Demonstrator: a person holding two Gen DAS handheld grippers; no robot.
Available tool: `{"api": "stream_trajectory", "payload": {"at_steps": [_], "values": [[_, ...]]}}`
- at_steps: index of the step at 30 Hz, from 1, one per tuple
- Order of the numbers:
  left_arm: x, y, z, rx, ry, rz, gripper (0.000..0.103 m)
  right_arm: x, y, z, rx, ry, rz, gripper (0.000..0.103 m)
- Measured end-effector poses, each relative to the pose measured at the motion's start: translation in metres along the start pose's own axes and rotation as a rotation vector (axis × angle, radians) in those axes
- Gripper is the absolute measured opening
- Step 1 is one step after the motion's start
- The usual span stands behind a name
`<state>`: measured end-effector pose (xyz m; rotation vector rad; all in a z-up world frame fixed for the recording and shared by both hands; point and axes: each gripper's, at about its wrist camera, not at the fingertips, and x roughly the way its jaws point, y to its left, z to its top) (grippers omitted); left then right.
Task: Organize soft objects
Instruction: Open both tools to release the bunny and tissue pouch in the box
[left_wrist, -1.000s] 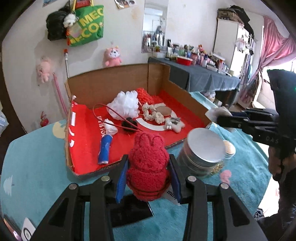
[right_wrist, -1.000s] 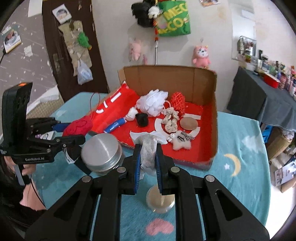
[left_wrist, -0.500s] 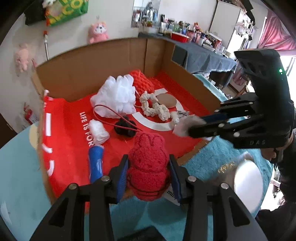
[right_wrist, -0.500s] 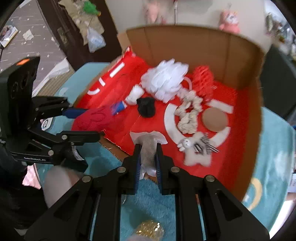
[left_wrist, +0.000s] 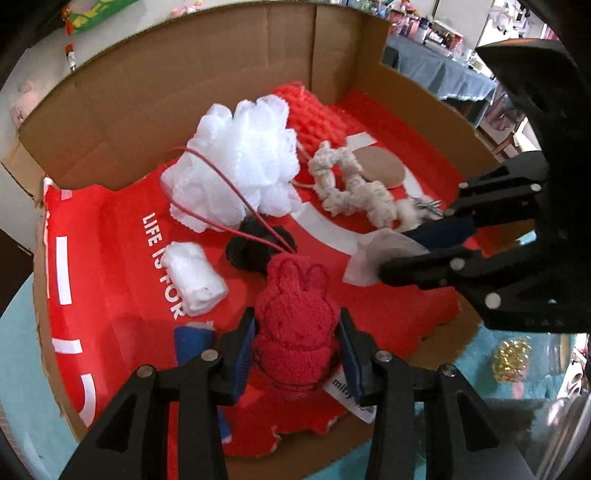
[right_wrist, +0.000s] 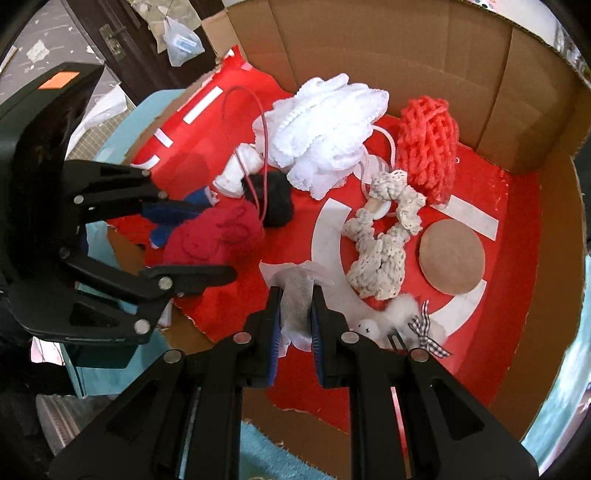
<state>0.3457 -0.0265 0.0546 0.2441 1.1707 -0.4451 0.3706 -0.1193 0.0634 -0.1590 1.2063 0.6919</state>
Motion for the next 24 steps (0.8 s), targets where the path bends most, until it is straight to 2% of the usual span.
{"api": "stream_trajectory", "payload": {"at_steps": [13,16,18,24], "values": [[0.005,0.008,0.004,-0.013,0.022,0.017,0.046,0.016,-0.007,0.008,0.035,0.051,-0.032,0.015],[0.007,0.006,0.005,-0.016,0.021,0.022,0.048,0.015,-0.007,0.009,0.045,0.052,-0.033,0.019],[0.006,0.008,0.005,-0.022,0.017,0.028,0.056,0.014,-0.004,0.011,0.047,0.043,-0.034,0.019],[-0.003,0.012,0.001,-0.044,-0.01,0.034,0.069,0.015,-0.002,0.017,0.055,0.047,-0.057,0.019]]}}
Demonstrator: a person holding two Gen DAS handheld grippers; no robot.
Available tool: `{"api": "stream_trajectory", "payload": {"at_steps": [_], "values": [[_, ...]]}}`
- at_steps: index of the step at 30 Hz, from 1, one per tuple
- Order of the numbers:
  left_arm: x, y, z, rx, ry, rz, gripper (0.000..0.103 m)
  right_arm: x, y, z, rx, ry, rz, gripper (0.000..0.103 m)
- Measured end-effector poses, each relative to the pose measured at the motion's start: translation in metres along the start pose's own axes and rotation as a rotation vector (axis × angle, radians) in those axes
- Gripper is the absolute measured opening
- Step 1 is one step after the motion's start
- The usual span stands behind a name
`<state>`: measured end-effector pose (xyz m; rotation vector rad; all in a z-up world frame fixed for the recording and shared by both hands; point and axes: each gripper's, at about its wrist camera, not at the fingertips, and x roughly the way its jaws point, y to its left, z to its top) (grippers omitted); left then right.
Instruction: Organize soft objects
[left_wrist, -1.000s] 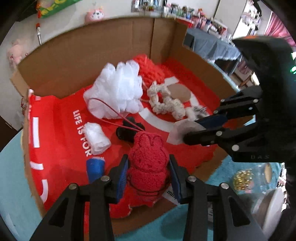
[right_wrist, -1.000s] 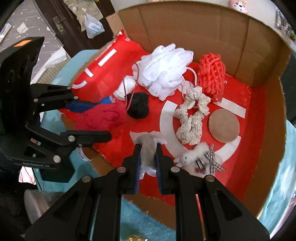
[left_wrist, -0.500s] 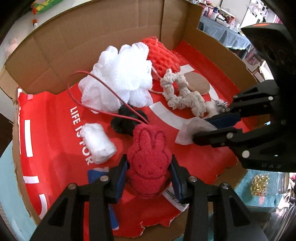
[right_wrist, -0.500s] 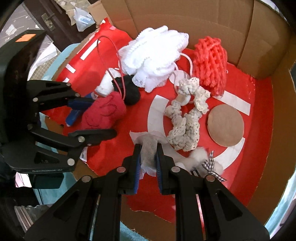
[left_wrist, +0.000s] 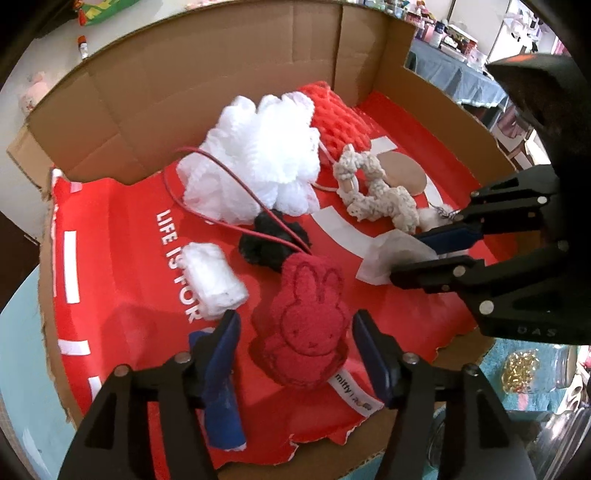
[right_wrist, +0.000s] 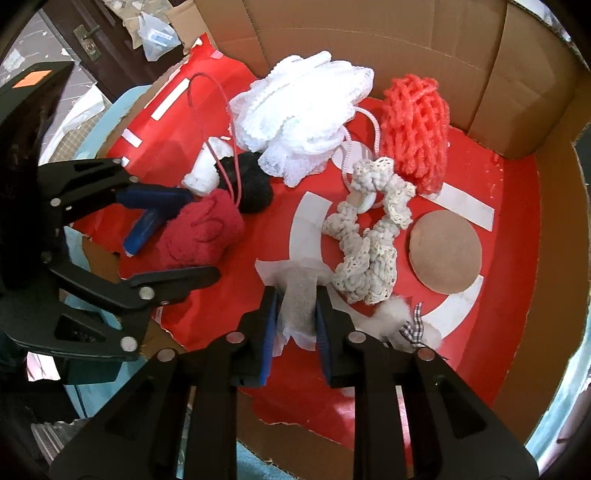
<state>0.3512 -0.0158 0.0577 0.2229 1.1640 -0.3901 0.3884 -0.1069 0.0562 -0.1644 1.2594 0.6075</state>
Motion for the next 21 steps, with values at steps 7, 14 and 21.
{"api": "stream_trajectory", "payload": {"at_steps": [7,14,21], "values": [[-0.019,0.005,-0.011,-0.051,-0.041,0.006,0.077,-0.008,0.003,-0.006,0.033,-0.026,-0.028,0.044],[-0.046,0.004,-0.022,-0.118,-0.115,0.014,0.088,-0.033,0.004,-0.011,0.09,-0.105,-0.099,0.075],[-0.058,0.002,-0.033,-0.229,-0.185,0.069,0.1,-0.07,0.003,-0.038,0.231,-0.17,-0.18,0.075]]}}
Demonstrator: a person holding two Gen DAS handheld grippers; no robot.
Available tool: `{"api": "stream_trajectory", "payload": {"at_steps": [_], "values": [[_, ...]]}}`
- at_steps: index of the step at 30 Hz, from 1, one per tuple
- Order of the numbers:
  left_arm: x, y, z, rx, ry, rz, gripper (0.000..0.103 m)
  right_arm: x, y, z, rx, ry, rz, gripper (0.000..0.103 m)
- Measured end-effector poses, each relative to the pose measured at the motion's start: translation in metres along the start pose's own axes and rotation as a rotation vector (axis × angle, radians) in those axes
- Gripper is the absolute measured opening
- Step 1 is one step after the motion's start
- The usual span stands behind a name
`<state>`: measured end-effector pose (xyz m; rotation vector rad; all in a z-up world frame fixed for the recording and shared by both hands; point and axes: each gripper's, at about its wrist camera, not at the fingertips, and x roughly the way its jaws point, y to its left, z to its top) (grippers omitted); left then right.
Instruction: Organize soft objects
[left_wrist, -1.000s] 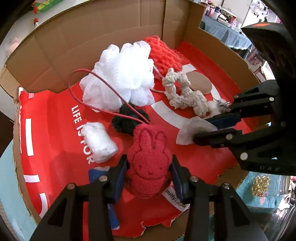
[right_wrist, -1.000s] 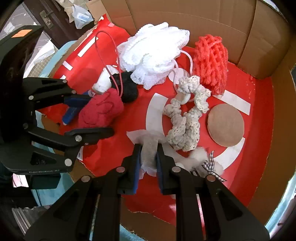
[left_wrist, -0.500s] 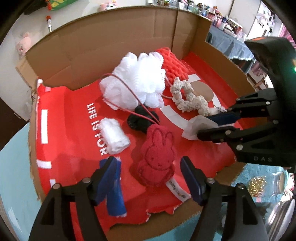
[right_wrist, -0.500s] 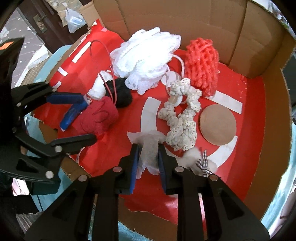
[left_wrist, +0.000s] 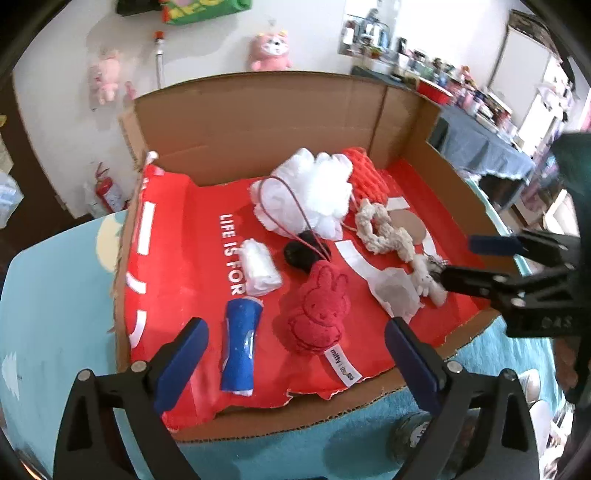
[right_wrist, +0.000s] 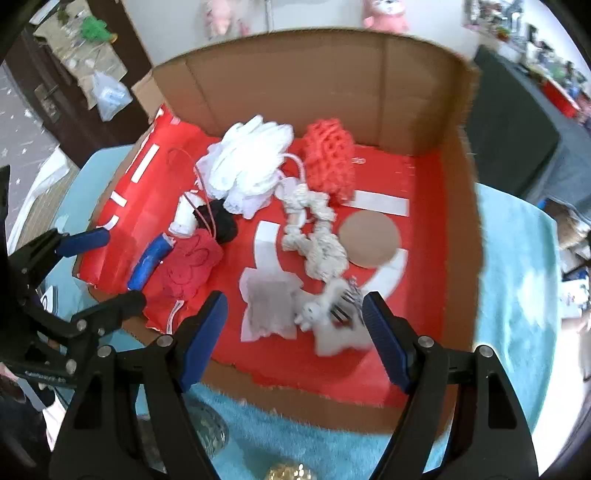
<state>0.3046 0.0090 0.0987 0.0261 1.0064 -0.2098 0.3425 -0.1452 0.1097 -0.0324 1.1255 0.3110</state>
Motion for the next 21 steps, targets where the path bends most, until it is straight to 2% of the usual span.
{"api": "stream_trajectory", "payload": {"at_steps": [3,13,21], "values": [[-0.004,0.001,-0.004,-0.032,-0.019,0.022,0.102,-0.006,-0.004,-0.012,0.059,0.0,-0.043,0.075],[0.006,-0.001,-0.017,-0.079,-0.006,0.038,0.103,0.004,-0.008,-0.032,0.133,0.005,-0.048,0.075],[0.01,-0.002,-0.02,-0.088,-0.007,0.039,0.103,0.009,-0.01,-0.032,0.141,0.001,-0.057,0.075]]}}
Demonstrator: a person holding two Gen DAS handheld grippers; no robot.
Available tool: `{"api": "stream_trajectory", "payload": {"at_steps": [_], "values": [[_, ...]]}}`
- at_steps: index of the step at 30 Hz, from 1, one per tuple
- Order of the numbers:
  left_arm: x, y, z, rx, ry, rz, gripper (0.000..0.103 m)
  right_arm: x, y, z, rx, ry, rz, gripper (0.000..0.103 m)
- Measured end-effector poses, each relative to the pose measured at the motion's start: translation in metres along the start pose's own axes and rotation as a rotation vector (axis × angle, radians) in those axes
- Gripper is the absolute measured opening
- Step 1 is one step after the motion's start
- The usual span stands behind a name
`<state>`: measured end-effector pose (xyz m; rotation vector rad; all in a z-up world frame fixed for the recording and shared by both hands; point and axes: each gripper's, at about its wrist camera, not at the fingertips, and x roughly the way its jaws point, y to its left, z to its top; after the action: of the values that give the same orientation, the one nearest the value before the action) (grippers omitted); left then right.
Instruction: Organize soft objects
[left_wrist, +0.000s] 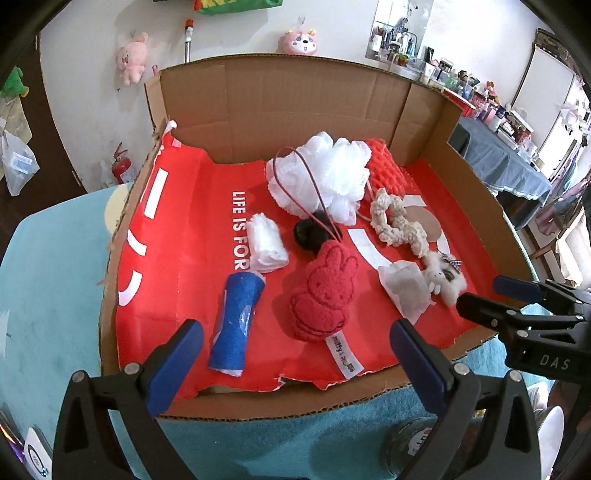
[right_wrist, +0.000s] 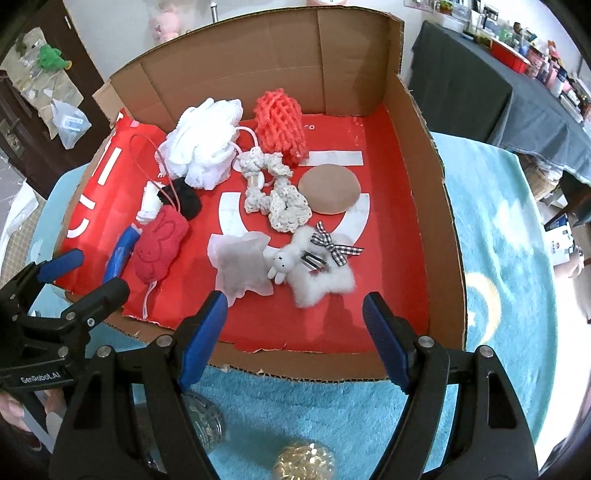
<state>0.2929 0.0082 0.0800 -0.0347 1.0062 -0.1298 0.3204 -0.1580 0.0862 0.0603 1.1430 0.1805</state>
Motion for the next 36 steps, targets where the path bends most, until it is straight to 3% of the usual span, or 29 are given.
{"api": "stream_trajectory", "payload": {"at_steps": [14,36], "values": [[0.008,0.001,-0.001,-0.02,0.039,0.009,0.103,0.01,0.001,-0.003,-0.009,0.02,-0.031,0.075],[0.008,0.003,-0.002,-0.027,0.039,0.012,0.103,0.011,0.003,-0.005,-0.015,0.022,-0.025,0.075]]}}
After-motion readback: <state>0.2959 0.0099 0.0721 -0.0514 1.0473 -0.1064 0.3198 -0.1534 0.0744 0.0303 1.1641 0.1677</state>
